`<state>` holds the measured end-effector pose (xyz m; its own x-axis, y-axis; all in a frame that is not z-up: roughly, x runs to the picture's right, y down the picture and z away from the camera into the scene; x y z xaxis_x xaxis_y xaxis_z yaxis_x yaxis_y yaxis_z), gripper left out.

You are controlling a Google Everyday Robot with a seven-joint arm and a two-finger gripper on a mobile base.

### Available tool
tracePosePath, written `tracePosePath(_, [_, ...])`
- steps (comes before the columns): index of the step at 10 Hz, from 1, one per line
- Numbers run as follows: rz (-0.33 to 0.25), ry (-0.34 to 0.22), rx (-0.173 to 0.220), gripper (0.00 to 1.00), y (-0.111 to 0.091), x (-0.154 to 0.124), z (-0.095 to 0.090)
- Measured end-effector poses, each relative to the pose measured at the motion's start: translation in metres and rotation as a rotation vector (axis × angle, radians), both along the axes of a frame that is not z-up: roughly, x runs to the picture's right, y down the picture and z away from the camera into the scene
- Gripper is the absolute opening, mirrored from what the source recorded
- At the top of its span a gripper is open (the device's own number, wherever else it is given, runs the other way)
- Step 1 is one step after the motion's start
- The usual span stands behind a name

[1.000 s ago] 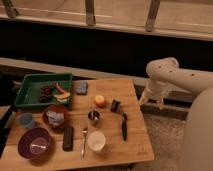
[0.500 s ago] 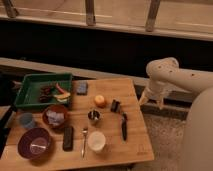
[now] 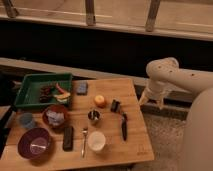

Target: Place eraser in purple bowl

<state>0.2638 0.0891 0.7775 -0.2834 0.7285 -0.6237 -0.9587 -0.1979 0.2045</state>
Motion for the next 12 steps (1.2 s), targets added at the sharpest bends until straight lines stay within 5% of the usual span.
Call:
tracePosePath(3, [-0.005, 0.000, 0.001, 0.70, 0.001, -0.001, -0.001])
tracePosePath(5, [-0.081, -0.022, 0.014, 0.70, 0.003, -0.018, -0.004])
tracePosePath(12, [-0.354, -0.241, 0.064, 0.70, 0.005, -0.193, -0.042])
